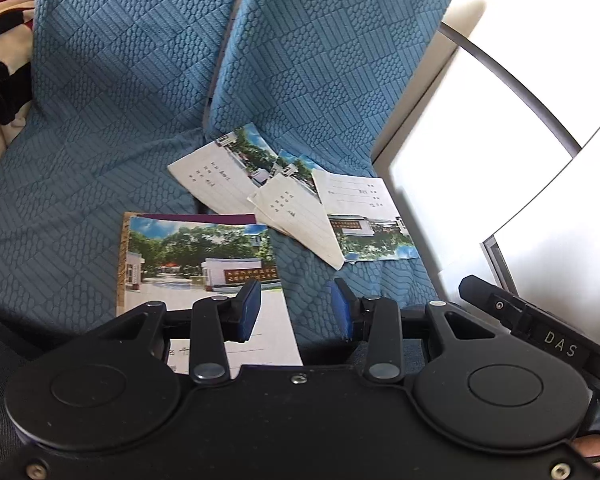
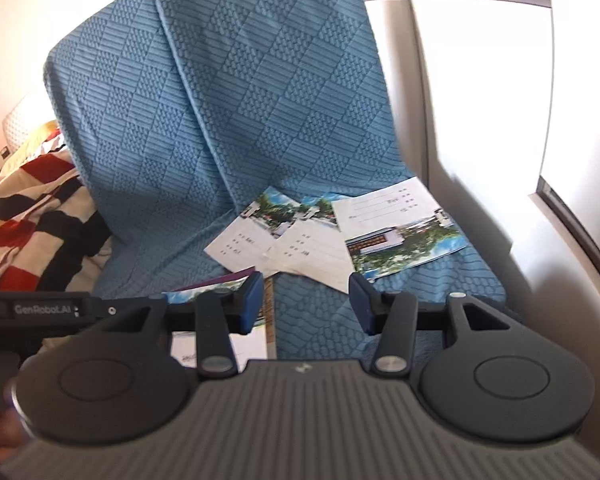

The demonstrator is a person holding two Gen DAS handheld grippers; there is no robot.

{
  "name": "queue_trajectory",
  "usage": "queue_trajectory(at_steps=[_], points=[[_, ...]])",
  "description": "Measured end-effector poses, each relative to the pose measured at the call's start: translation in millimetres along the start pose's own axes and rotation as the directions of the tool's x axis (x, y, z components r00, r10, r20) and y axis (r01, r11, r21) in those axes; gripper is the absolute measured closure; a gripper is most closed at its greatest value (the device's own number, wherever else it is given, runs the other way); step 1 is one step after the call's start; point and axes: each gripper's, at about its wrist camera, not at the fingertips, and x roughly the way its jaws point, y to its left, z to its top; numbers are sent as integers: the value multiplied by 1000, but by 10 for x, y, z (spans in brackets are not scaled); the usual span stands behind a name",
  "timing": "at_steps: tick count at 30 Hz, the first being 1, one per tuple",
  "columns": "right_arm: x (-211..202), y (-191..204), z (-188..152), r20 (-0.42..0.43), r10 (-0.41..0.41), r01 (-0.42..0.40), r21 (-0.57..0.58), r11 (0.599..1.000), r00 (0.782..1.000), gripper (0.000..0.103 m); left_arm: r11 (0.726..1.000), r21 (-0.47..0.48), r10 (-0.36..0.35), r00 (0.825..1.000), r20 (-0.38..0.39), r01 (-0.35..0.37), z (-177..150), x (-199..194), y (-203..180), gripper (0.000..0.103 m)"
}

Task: Organize objects
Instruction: 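Withdraw both tools and move toward the remaining envelopes on the cushion, then close the left tool on a white envelope while the right tool grasps another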

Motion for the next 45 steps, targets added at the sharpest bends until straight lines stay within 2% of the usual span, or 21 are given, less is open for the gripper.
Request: queue_trajectory(at_steps=[8,16,25,33,36,45], points=[[-65,-316,22,30,-46,45,32,998,999,53,999,23,-33,999,-25,33,3,168,-272,67],[153,-686,-46,18,-111,108,94,990,994,53,997,54,-57,997,-50,60,110,489,-512,67],[556,-1067,8,-16,-117,118,162,980,993,53,996,38,-74,992,-99,78,284,1021,-627,67],[969,-1211,228,-68,-97,110,223,969,993,53,996,22,-82,983,-162,87,415,1598,-757,67],[1207,-1259,305,-133,-135,163,230,959,982,52,997,19,-76,980,-183,80,471,1850,-792,67],[1788,-1514,361,-192,-138,191,289,938,972,53,999,6,-50,970,-237,53,677,2556,-790,67]])
